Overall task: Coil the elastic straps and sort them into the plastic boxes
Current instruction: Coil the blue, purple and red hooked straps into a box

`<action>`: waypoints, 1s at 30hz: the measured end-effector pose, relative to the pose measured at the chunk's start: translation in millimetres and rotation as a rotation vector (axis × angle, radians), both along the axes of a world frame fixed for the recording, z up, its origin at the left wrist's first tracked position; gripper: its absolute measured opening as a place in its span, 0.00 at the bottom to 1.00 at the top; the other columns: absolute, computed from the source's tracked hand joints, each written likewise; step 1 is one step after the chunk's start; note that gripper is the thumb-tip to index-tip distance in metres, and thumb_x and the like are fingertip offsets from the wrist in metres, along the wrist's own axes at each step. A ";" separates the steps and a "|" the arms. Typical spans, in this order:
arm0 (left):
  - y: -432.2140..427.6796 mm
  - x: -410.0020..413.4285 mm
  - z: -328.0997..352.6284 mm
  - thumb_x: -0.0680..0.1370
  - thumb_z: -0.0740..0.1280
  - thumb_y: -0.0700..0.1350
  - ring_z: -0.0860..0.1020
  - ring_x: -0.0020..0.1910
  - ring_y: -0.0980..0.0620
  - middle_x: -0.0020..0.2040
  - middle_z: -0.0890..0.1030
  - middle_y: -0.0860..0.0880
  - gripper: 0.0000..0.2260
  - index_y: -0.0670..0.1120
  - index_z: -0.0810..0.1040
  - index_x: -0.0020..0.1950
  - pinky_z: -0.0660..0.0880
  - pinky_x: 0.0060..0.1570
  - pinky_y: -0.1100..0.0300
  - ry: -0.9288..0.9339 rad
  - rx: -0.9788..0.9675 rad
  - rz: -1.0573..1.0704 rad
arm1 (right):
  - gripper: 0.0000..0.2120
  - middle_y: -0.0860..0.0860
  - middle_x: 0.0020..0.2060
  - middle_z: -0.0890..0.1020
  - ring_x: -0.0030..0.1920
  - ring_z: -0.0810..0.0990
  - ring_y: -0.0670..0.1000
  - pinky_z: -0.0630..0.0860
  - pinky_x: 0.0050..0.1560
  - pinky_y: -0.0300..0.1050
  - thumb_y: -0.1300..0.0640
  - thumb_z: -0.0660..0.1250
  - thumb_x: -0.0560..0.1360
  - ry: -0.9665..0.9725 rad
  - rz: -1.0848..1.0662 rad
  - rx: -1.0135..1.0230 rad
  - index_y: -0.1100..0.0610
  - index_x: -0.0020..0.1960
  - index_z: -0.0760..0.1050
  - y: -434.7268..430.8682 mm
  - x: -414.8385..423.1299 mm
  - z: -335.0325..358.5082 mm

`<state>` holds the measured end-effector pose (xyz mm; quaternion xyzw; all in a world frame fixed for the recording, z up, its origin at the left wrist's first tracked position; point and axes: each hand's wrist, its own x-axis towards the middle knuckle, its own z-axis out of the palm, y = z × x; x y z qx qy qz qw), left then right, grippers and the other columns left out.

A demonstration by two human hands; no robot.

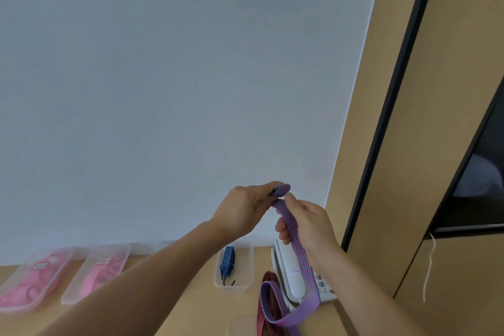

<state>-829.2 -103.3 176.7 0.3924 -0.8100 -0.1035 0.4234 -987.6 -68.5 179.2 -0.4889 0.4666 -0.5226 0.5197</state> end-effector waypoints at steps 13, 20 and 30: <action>1.6 -4.0 8.1 0.80 0.61 0.34 0.77 0.65 0.53 0.70 0.76 0.48 0.23 0.45 0.69 0.74 0.75 0.62 0.57 0.374 0.234 -0.024 | 0.13 0.57 0.31 0.83 0.25 0.75 0.50 0.72 0.26 0.41 0.54 0.65 0.80 -0.121 -0.022 -0.103 0.62 0.43 0.77 1.2 -2.2 -2.8; 13.4 -9.3 25.9 0.79 0.67 0.47 0.82 0.43 0.53 0.48 0.85 0.48 0.12 0.41 0.80 0.58 0.76 0.58 0.46 0.495 0.689 -0.251 | 0.13 0.57 0.33 0.84 0.27 0.78 0.50 0.74 0.27 0.41 0.53 0.64 0.80 -0.029 -0.044 -0.167 0.63 0.45 0.78 4.3 -3.9 -7.3; 10.1 -9.3 26.4 0.80 0.65 0.38 0.84 0.48 0.55 0.48 0.87 0.51 0.11 0.53 0.76 0.58 0.78 0.51 0.59 0.443 0.376 -0.114 | 0.14 0.58 0.31 0.83 0.26 0.79 0.52 0.75 0.27 0.42 0.54 0.65 0.80 0.058 0.020 -0.042 0.66 0.47 0.76 11.7 -4.0 -1.5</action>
